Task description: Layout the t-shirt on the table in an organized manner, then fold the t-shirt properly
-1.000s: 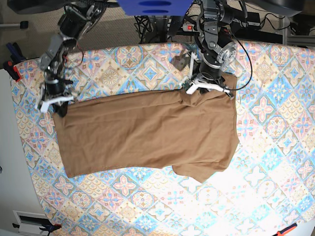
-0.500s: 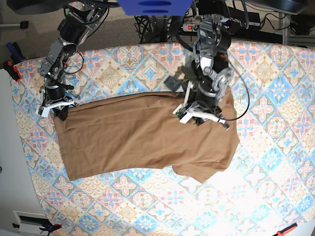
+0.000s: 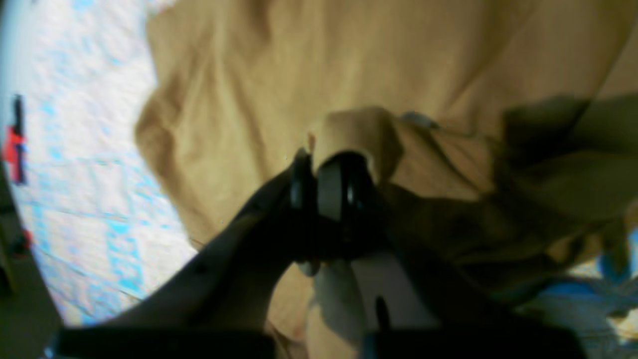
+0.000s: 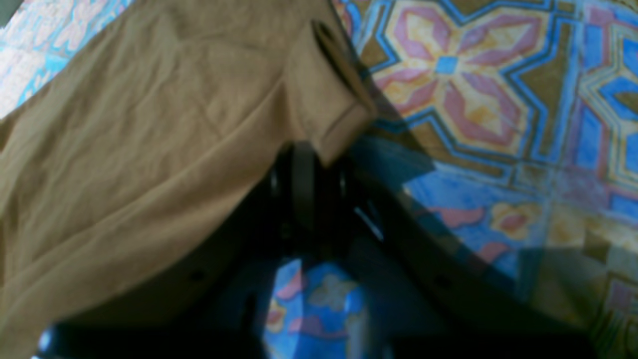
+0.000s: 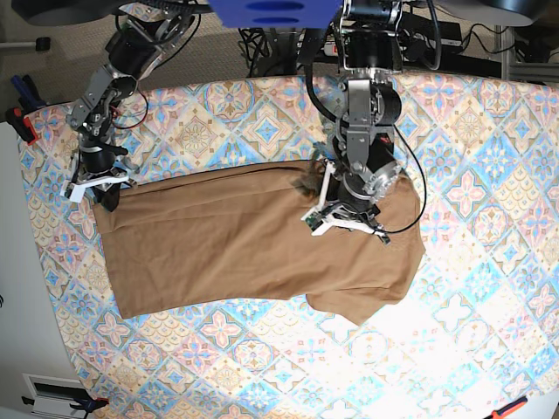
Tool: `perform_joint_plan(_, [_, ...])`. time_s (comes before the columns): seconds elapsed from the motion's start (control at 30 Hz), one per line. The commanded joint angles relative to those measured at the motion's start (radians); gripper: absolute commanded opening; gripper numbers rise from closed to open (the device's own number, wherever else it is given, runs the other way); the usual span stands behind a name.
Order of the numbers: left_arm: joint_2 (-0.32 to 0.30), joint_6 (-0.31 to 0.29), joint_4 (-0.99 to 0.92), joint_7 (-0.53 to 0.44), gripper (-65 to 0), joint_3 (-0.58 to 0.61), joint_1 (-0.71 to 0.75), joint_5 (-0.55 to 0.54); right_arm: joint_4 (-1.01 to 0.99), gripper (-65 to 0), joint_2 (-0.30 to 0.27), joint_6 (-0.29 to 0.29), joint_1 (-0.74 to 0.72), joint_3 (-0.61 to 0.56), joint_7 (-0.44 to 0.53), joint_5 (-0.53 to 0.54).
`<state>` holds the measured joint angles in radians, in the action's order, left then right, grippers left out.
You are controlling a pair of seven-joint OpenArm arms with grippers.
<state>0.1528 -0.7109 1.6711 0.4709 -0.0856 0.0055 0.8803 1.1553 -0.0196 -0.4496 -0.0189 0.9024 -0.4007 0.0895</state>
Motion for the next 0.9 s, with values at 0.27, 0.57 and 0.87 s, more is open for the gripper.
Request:
perform_joint_plan(0.27, [0.004, 0.013, -0.070, -0.011, -65.0, -0.147, -0.068, -0.031, -0.019, -65.0, -0.004, 0.073, 0.029, 0.013, -0.128, -0.089])
perform_joint_plan(0.57, [0.004, 0.013, -0.070, -0.011, -30.6, -0.210, -0.071, -0.060, -0.019, -65.0, -0.004, 0.073, 0.032, 0.008, -0.128, -0.089])
perform_joint_plan(0.87, [0.004, 0.013, 0.166, 0.004, -18.6, -0.220, -0.062, -0.278, -0.019, -65.0, -0.004, 0.073, 0.033, 0.008, -0.128, -0.089])
